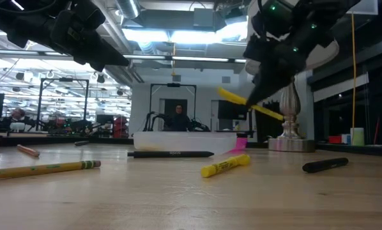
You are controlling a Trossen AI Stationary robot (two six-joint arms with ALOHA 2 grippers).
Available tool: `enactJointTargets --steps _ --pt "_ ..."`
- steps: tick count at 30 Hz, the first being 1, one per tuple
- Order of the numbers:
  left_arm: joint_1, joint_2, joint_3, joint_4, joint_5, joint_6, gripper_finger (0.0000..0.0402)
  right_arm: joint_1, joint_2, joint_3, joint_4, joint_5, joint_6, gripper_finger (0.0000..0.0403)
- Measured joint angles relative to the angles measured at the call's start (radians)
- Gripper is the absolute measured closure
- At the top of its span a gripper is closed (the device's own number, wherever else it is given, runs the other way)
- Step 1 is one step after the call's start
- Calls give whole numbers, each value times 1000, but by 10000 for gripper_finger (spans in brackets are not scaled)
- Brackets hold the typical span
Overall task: Pick & place school supplies into a supply box
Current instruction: Put the yellow pen into the pink supply box
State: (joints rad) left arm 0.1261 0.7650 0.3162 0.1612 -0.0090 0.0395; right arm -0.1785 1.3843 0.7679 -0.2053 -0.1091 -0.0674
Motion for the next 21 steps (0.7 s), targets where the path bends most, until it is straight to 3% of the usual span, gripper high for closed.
enactJointTargets --steps 6,21 --pt "0 0 0 0 1 0 398 -63 29 -5 147 -117 -43 368" --pt "0 0 0 -2 1 0 398 22 31 -5 461 -103 -43 368"
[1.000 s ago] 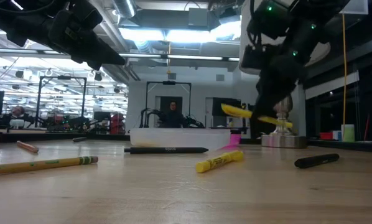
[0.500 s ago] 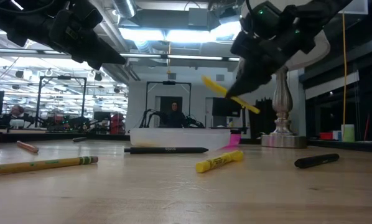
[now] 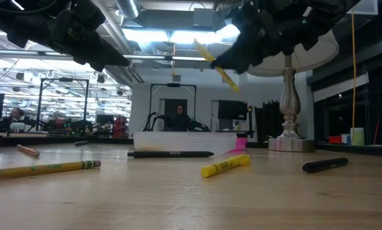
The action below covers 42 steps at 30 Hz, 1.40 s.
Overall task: Pick & place school supplies into a supply box
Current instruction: Put the yellow pen into the pink supply box
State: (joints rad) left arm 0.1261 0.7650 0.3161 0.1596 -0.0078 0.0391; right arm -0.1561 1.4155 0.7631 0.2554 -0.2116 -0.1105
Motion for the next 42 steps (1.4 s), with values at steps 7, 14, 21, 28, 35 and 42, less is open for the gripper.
enactJointTargets --steps 7,14,21,28,35,42 --pt "0 0 0 0 0 0 398 36 -1 0 69 115 9 368" --pt "0 0 0 0 -1 0 398 62 1 0 100 226 87 368" --pt "0 -1 0 1 -91 70 398 62 53 16 100 334 211 368" --pt "0 -1 0 2 -279 30 398 46 180 144 -66 315 221 368" --pt "0 -1 1 1 -314 27 398 -2 339 286 -252 278 241 368" --pt "0 -1 1 1 -314 27 398 -40 455 403 -339 143 235 368"
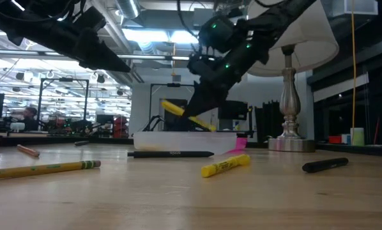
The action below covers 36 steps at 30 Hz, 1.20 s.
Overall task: Pick & place school supplies into a supply box
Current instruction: Put the yellow pen into the pink supply box, then put the black pen into the pink supply box
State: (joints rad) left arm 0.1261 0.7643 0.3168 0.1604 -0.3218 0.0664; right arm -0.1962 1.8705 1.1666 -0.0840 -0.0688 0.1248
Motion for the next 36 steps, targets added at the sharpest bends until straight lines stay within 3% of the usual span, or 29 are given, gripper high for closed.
enactJointTargets --steps 5,10,17,26,32,36 --pt "0 0 0 -5 0 33 398 -11 57 20 -10 -69 2 368" --pt "0 0 0 -5 0 42 398 -18 76 19 -16 -73 23 367" --pt "0 0 0 -5 0 44 398 -18 78 19 -17 -73 22 329" --pt "0 0 0 -4 -2 40 398 -21 76 19 -16 -73 -30 321" --pt "0 0 0 -5 -129 -41 398 -47 -3 18 -40 -48 -83 327" --pt "4 0 2 -14 -235 -82 389 -64 -63 18 -46 18 -155 362"
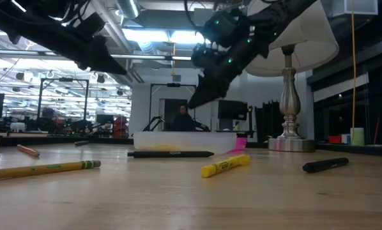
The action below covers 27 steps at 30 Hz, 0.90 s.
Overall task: Pick & place school supplies into a supply box
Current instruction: Put the black pen into the pink supply box
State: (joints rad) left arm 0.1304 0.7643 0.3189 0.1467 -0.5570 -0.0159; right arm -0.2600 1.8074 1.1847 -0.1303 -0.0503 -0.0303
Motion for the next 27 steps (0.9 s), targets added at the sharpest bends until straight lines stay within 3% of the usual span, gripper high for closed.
enactJointTargets --steps 3,11,17,27 --pt "22 1 46 -118 -24 -75 372 -12 -16 -5 35 4 -34 394" --pt "121 87 198 -450 -12 -289 342 -33 -15 -130 303 5 -52 397" --pt "230 173 278 -641 -26 -443 341 -52 -15 -147 379 5 -93 387" --pt "404 231 286 -663 9 -487 340 -58 -15 -147 575 -107 -211 394"
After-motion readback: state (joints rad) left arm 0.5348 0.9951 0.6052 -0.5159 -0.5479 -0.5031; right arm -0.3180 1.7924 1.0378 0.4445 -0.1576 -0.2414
